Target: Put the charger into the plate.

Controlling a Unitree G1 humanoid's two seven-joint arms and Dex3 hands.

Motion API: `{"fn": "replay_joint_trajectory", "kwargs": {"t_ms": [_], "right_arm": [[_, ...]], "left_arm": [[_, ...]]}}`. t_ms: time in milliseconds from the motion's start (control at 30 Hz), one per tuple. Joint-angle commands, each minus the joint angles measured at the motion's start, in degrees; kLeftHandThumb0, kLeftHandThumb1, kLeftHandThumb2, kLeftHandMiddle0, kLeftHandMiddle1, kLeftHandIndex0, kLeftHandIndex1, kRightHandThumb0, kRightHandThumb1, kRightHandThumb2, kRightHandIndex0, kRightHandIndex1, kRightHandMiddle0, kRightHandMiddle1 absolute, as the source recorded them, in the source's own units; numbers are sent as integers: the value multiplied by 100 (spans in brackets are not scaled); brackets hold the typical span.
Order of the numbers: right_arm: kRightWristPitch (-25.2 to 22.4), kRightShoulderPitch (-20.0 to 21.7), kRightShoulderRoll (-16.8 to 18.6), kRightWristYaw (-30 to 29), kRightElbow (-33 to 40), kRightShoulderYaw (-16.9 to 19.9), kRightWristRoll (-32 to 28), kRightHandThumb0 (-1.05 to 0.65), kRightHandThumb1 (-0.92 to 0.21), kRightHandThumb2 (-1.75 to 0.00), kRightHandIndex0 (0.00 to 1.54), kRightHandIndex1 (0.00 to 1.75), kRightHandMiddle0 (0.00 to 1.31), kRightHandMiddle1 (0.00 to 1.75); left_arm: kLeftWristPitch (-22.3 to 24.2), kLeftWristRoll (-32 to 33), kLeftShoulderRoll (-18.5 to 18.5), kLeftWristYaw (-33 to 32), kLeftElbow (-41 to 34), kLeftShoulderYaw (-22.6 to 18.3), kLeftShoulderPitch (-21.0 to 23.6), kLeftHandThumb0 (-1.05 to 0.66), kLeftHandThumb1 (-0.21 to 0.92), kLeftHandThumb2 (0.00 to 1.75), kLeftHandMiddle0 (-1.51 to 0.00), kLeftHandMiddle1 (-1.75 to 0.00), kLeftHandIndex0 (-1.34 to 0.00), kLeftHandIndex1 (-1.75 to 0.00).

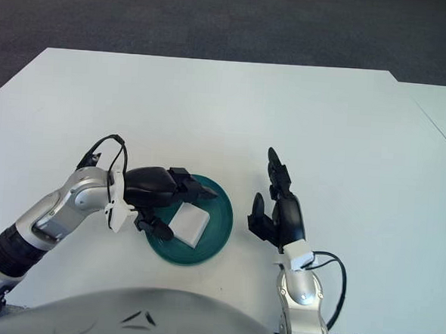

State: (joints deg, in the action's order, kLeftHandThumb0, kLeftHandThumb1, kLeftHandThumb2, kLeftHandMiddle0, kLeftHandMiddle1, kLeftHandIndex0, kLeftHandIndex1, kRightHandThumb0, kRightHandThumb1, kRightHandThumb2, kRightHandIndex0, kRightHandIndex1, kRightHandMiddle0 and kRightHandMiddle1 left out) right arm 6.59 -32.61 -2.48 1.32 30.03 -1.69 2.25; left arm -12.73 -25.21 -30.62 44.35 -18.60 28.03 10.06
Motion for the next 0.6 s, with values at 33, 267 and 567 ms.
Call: {"fn": "replay_joint_trajectory", "kwargs": {"t_ms": [33,267,567], "right_arm": [[-443,596,388,-290,-419,-199,44,-92,-92,-110,1,0,0,10],[-401,590,560,-306,-396,-102,-278,-93,-92,-111,0,0,0,7],[-266,572,417,-206,-380,-46,-191,-96,-92,-111,0,0,0,1]], "left_arm": [[204,229,3,60,53,-129,7,-105,92,62,0,0,0,0],[467,447,42,105,69,-198,30,-105,92,51,0,0,0,0],[399,538,24,-24,153,-294,-24,-105,92,46,0,0,-2,-1]]}}
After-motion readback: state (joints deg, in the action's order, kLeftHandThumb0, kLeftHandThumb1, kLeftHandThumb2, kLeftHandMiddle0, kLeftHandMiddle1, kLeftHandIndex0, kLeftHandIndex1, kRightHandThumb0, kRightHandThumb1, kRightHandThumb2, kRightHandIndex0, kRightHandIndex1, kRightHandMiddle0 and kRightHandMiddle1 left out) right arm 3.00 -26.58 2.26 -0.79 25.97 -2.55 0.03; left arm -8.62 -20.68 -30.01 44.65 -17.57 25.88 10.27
